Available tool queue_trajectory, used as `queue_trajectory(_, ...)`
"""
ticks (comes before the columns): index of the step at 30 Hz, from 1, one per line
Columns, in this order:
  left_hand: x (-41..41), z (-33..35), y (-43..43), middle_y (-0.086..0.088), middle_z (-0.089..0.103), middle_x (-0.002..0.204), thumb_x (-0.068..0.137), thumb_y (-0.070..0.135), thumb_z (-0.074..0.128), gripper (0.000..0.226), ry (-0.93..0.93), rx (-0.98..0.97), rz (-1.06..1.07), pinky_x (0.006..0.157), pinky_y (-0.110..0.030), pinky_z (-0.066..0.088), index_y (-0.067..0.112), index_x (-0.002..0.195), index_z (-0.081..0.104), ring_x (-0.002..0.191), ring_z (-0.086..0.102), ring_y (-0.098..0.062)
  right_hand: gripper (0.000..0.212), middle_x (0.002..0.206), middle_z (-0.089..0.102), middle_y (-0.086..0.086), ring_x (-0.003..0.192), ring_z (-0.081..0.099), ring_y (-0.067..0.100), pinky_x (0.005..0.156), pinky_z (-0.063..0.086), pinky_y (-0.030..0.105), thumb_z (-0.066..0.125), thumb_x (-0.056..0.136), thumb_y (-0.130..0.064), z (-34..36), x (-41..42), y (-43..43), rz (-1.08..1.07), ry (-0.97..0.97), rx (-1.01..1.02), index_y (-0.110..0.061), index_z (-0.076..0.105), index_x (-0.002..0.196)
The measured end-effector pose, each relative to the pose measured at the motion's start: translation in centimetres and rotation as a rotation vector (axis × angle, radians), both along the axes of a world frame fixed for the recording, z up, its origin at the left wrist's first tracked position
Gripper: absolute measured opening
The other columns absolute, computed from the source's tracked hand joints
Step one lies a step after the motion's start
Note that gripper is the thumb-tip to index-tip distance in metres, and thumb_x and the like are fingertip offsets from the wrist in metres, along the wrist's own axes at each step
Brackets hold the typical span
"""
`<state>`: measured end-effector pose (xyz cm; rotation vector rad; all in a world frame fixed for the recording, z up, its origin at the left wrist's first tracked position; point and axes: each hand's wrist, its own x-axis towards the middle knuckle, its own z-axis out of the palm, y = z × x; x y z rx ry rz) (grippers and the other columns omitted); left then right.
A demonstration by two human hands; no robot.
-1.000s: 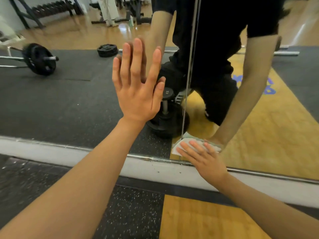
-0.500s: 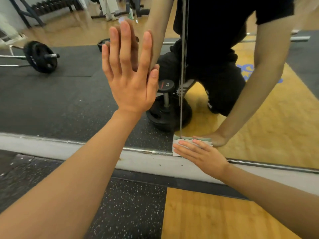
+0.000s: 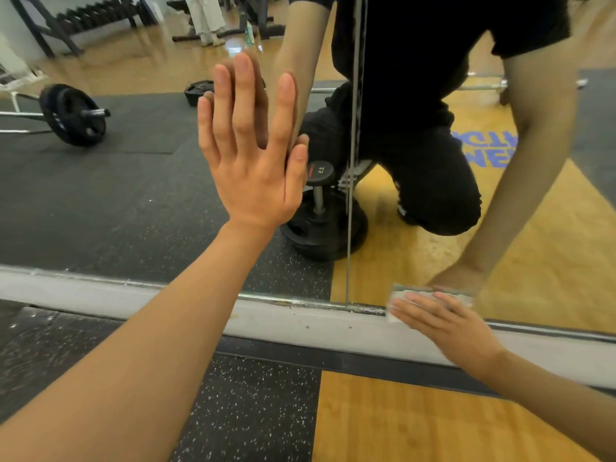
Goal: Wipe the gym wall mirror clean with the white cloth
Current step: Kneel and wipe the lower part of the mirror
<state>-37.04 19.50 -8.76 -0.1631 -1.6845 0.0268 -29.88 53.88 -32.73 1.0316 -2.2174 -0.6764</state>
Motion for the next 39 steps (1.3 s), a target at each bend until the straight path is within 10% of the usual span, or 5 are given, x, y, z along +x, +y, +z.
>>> queue_trajectory(13,0.5,-0.1,-0.2,-0.039,0.046,0.151,0.108,0.038,0.024,0.057,-0.037,-0.028,-0.011,0.128,-0.053,0.019,0.011,0.155,0.04,0.146,0.033,-0.049,0.082,0.176,0.009,-0.004,0.163,0.004,0.019,0.132,-0.004,0.041,0.033,0.094,0.001,4.6,1.4,5.6,-0.099,0.002,0.028,-0.021,0.009,0.169)
queue_trajectory(22,1.1,0.2,-0.5,-0.026,0.022,0.161,0.112,0.041,0.023,0.057,-0.139,-0.074,-0.055,0.131,-0.053,0.011,0.012,0.159,0.033,0.152,0.021,-0.046,0.06,0.172,0.021,0.006,0.158,0.021,0.032,0.13,0.007,0.054,0.046,0.108,-0.017,16.3,-2.5,-9.1,-0.029,0.288,-0.55,-0.023,0.029,0.165)
queue_trajectory(28,1.8,0.3,-0.4,-0.023,0.017,0.164,0.112,0.04,0.029,0.055,-0.192,-0.069,-0.089,0.131,-0.054,0.008,0.012,0.159,0.031,0.155,0.016,-0.043,0.125,0.177,0.004,0.002,0.163,-0.001,0.024,0.131,-0.006,0.046,0.083,0.071,0.0,8.2,0.5,-3.4,-0.057,0.001,-0.147,-0.024,0.01,0.169)
queue_trajectory(34,2.8,0.6,0.0,-0.02,0.015,0.168,0.111,0.037,0.038,0.057,-0.242,-0.029,-0.107,0.131,-0.057,0.009,0.013,0.161,0.031,0.157,0.012,-0.04,0.056,0.176,0.013,0.005,0.162,0.011,0.031,0.13,0.012,0.054,0.041,0.11,-0.024,24.0,-1.9,-5.5,-0.019,0.242,-0.566,-0.024,0.031,0.165)
queue_trajectory(39,3.8,1.6,0.5,-0.02,0.027,0.161,0.107,0.041,0.047,0.052,-0.251,0.027,-0.122,0.122,-0.059,0.025,0.015,0.152,0.044,0.148,0.029,-0.043,0.057,0.175,0.006,0.011,0.162,-0.005,0.034,0.13,0.009,0.059,0.034,0.114,-0.038,28.3,-2.3,-7.1,-0.094,0.282,-0.634,-0.023,0.021,0.168)
